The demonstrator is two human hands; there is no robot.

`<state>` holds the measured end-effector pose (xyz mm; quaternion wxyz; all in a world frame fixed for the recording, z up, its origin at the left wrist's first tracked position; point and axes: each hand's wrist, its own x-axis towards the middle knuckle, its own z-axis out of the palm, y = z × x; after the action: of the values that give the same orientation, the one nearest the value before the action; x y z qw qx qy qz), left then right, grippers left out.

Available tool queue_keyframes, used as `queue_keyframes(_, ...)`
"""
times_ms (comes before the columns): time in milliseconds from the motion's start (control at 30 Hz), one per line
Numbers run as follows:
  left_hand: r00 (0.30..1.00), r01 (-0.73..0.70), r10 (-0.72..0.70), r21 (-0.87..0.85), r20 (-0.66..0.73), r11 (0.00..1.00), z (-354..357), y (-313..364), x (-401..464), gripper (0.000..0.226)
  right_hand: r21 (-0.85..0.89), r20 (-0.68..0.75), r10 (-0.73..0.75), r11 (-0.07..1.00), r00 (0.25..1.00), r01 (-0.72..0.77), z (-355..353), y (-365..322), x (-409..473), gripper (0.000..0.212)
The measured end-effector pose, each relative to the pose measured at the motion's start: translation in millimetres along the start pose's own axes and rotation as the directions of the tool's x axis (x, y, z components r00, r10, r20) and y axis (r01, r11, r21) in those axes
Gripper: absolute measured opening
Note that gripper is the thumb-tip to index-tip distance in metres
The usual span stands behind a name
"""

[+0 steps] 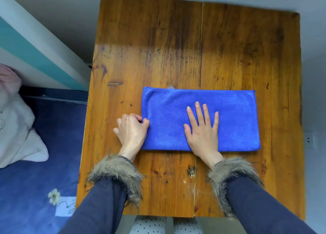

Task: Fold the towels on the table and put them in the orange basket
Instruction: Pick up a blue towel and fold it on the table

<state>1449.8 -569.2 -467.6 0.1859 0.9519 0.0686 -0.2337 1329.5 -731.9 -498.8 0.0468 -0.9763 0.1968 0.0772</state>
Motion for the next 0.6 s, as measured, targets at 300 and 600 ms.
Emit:
queue_keyframes(300,0.995,-0.093,0.101,-0.272,0.014,0.958,-15.8,-4.9,-9.2,0.010,-0.035,0.039,-0.001,0.999,0.999,0.002,-4.7,-0.9,-0.8,0.055)
queue_keyframes(600,0.930,0.168,0.077,-0.599,0.361,0.783,-49.1,4.1,-19.6,0.026,0.039,0.173,-0.065,0.998,0.983,0.059,-15.4,8.7,2.7,0.061)
